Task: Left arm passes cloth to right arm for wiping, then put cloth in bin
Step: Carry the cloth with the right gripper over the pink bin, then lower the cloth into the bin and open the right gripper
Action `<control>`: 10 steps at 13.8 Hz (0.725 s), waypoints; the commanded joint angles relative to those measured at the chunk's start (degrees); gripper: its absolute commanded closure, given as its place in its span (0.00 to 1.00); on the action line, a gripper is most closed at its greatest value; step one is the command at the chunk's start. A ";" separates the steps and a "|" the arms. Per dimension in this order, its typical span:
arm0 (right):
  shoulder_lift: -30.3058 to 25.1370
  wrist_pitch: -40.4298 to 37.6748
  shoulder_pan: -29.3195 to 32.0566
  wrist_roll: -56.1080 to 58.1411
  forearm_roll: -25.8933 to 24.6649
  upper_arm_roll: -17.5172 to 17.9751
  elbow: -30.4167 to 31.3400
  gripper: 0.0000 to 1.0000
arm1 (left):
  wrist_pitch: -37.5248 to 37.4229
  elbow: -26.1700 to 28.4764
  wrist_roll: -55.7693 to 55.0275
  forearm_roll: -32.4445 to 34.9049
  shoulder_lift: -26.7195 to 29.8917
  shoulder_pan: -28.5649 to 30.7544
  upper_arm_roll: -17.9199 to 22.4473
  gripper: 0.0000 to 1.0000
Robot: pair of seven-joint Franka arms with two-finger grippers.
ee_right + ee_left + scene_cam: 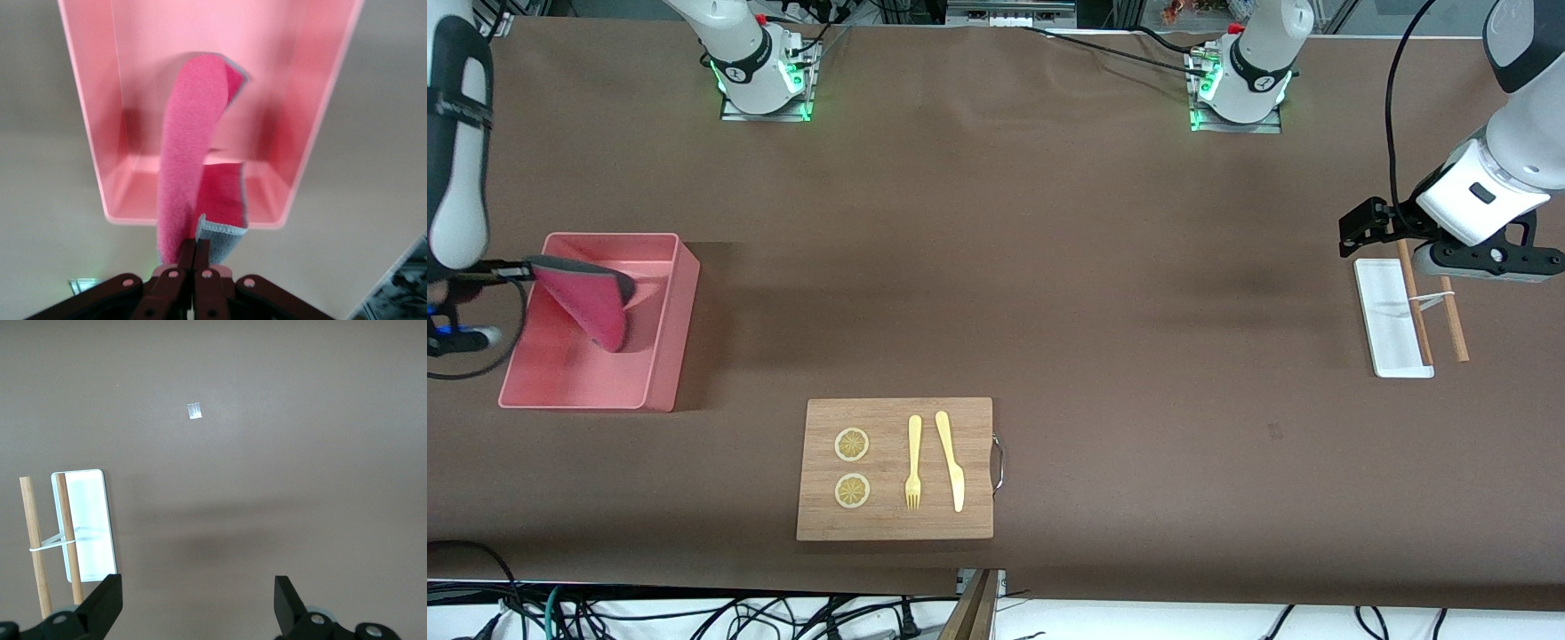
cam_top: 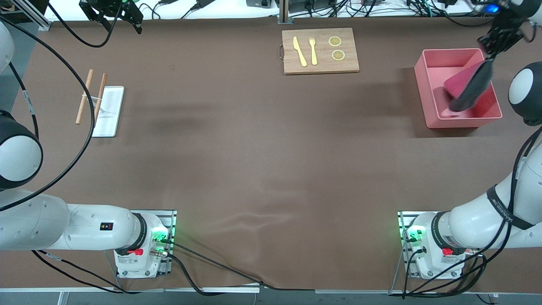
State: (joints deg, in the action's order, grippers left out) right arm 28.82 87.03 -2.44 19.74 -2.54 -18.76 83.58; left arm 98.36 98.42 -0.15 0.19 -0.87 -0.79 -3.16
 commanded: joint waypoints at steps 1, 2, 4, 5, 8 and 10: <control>0.79 8.21 -0.11 -1.28 3.58 0.13 6.49 1.00 | -0.63 0.28 0.94 -0.98 0.70 0.53 -0.36 0.00; 1.76 12.07 -0.11 -1.28 4.29 0.21 8.34 1.00 | -0.72 0.28 0.94 -0.98 0.70 0.53 -0.36 0.00; 3.78 19.63 -0.11 -1.28 5.69 0.47 11.42 1.00 | -0.72 0.28 1.20 -0.98 0.70 0.53 -0.27 0.00; 4.83 23.15 -0.11 -1.19 7.53 0.48 12.82 1.00 | -0.72 0.28 1.12 -0.98 0.70 0.53 -0.27 0.00; 6.16 27.84 -0.11 -0.40 7.99 0.48 13.63 0.94 | -0.72 0.28 1.20 -0.98 0.70 0.53 -0.27 0.00; 5.46 27.67 -0.03 -0.75 8.08 0.48 13.19 0.00 | -0.72 0.28 1.12 -0.98 0.70 0.53 -0.27 0.00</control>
State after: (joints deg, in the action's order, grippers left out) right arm 36.20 114.43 -2.52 19.35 4.59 -18.43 96.21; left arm 98.24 98.45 -0.15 0.19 -0.88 -0.79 -3.16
